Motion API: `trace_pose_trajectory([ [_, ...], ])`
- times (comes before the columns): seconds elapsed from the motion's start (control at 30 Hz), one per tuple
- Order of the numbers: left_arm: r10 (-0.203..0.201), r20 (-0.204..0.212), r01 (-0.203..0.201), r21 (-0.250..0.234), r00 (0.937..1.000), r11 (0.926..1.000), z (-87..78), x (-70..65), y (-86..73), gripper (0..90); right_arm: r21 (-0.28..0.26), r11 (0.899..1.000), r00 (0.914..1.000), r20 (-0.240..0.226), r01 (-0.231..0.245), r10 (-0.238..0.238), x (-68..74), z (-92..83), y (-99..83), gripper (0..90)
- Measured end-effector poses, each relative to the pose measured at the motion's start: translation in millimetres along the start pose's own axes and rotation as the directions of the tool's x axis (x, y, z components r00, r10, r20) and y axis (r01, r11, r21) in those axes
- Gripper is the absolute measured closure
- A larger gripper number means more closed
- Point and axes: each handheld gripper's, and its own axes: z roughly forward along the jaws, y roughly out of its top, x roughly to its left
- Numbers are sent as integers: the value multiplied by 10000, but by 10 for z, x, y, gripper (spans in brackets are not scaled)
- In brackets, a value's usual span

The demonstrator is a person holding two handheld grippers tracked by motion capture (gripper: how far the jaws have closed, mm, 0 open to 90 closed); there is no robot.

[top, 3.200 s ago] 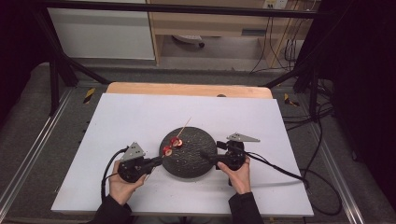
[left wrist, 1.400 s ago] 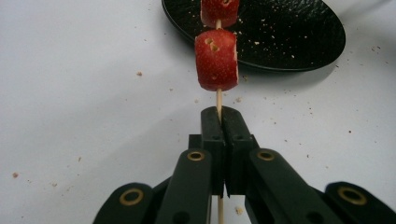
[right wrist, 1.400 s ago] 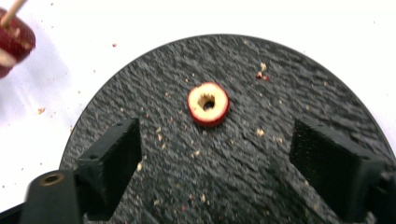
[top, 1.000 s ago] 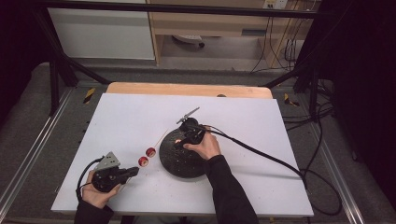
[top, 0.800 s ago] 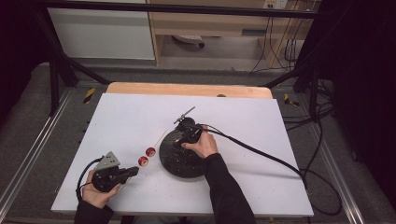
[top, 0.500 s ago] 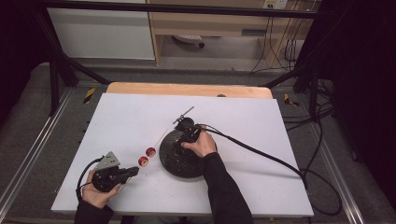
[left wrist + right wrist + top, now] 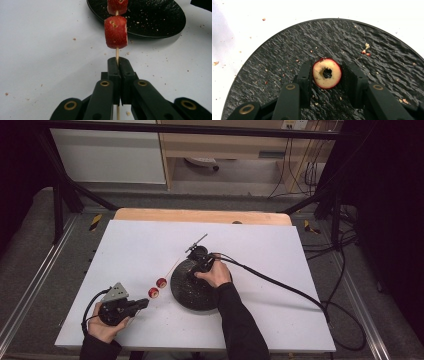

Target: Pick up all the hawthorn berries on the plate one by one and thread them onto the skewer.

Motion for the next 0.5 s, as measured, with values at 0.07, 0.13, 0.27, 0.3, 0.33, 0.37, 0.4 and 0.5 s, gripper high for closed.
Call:
trace_pose_trajectory([
  [0.07,4,0,-4,-5,10000,10000,-1,-2,1,886,-3,10000,10000,-45,-57,57,5,-9,0,623],
  [0.13,-10,6,10,-28,10000,10000,1,-6,1,886,-37,9999,9999,-79,-113,112,11,-29,0,625],
  [0.27,23,12,-23,-11,10000,10000,3,-13,3,886,-37,9995,9995,-59,-317,317,26,-92,-1,627],
  [0.3,25,13,-25,-8,10000,10000,3,-15,3,886,-9,9994,9994,-30,-351,351,27,-112,-2,627],
  [0.33,30,12,-29,-8,10000,10000,4,-17,3,886,-31,9993,9993,-37,-360,360,27,-128,-3,628],
  [0.37,42,14,-42,-4,10000,10000,5,-19,4,886,-33,9992,9992,-50,-396,395,29,-146,-6,628],
  [0.4,47,12,-47,-4,10000,10000,6,-21,4,886,-24,9986,9986,-55,-522,522,40,-166,-8,629],
  [0.5,79,17,-79,7,10000,10000,8,-27,4,886,-33,9983,9983,-27,-576,576,51,-221,-21,629],
])
